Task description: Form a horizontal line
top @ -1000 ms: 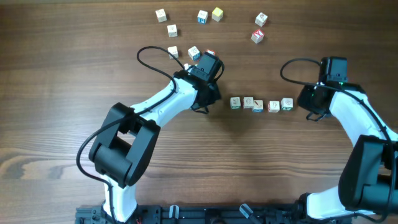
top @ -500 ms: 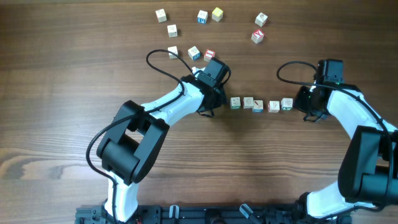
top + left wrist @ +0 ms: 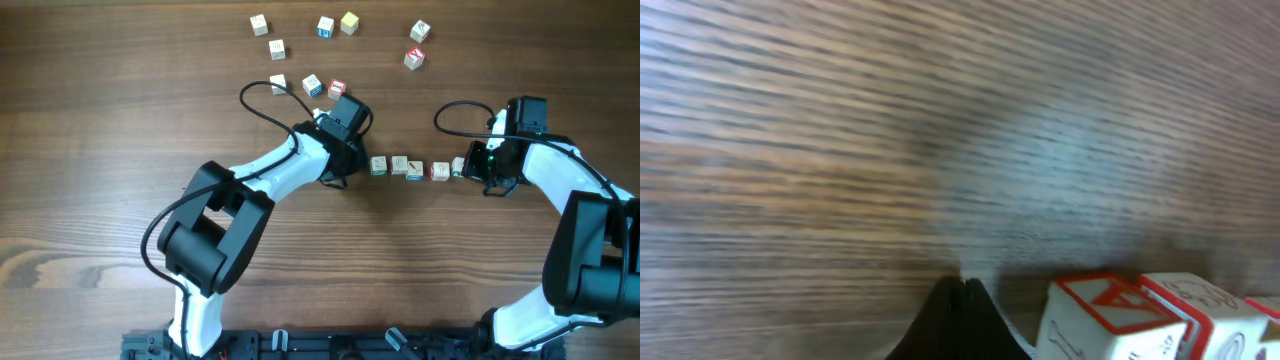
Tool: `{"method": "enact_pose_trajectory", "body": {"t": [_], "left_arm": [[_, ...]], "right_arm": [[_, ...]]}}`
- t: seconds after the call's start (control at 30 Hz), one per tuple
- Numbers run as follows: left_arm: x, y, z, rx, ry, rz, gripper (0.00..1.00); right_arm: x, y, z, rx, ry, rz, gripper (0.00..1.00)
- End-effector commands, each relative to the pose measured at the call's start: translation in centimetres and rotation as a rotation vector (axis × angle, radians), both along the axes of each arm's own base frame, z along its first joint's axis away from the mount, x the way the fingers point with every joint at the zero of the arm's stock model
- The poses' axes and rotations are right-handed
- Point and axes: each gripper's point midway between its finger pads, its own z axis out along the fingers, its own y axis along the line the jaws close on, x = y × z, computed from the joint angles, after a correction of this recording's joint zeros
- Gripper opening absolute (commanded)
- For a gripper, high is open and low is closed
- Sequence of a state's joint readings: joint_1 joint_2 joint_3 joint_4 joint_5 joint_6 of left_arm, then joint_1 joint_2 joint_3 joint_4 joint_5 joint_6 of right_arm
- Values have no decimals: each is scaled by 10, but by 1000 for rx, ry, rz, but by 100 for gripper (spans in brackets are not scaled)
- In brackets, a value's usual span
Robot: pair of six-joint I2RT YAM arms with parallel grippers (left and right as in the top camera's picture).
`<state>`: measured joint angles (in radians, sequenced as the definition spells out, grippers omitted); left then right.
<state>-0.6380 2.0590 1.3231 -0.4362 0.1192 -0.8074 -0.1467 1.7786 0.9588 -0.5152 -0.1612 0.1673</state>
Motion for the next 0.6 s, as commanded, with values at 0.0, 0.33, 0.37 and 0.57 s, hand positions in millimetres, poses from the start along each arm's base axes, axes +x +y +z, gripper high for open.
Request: {"method": "enact_pose_trajectory", "body": {"t": [0.0,0.33,0.37,0.57], "left_arm": [[-12,-7,-17,-2,37,-20,5],[-9,-12,-14,-16,18,-25,6],[-9,-12,-14,-17,17,-25,6],[-7,-16,-13,-28,4,-30,6]], "right_arm": [[-3,5,-6,18,12,42,4],[5,1,-5,-5,-20,39,5],[8,-3,-5,-24,-29,35,4],[17,-19,-3,-117,-63,25,5]]}}
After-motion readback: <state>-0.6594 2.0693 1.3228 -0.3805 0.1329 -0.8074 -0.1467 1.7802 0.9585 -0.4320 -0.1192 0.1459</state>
